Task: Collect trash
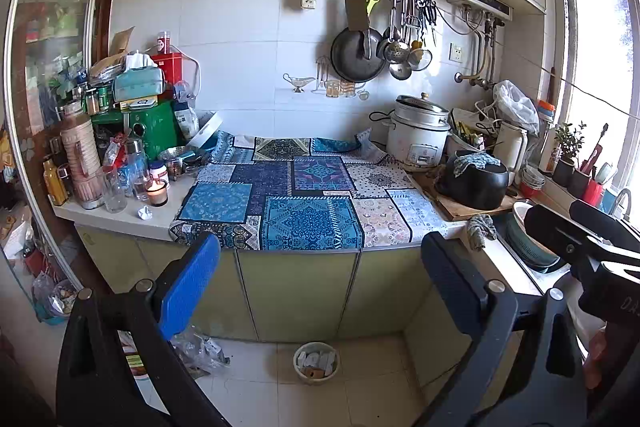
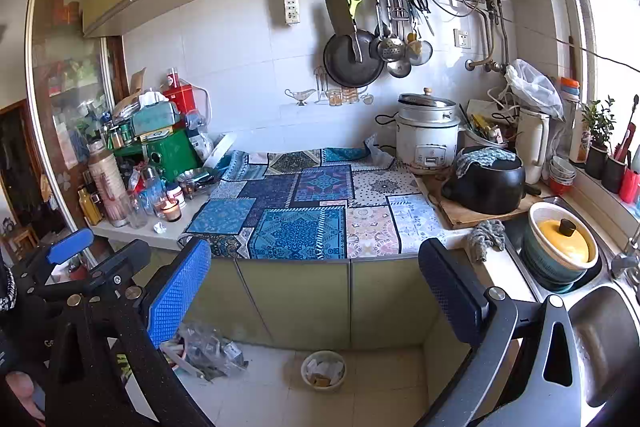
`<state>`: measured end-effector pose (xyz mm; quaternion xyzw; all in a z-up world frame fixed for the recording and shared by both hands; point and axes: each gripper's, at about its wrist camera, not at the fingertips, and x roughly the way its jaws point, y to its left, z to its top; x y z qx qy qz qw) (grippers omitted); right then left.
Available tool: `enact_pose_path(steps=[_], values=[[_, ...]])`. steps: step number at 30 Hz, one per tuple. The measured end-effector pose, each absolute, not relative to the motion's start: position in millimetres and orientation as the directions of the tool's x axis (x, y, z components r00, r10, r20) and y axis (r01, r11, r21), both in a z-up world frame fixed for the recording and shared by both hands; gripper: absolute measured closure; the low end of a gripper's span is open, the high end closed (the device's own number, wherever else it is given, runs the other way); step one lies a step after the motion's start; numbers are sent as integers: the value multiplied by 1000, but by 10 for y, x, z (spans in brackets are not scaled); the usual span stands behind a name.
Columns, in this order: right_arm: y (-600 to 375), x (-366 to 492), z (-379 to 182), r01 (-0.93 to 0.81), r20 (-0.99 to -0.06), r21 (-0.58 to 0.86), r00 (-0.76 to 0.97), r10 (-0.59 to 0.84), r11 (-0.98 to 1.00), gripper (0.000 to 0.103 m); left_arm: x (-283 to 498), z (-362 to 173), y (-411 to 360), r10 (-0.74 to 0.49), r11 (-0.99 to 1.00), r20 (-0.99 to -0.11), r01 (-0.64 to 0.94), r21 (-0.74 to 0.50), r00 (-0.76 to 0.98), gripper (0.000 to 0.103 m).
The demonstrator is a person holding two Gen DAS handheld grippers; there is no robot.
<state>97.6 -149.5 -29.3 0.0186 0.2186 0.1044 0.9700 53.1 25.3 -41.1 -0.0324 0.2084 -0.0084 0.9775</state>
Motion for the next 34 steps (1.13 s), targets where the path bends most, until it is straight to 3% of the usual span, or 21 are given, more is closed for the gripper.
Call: enact_pose_path(steps=[34], values=[[-1526, 1412, -397, -201, -462, 94, 859, 222, 975, 0, 1075, -470, 162, -57, 997, -445, 30, -67, 894, 2]])
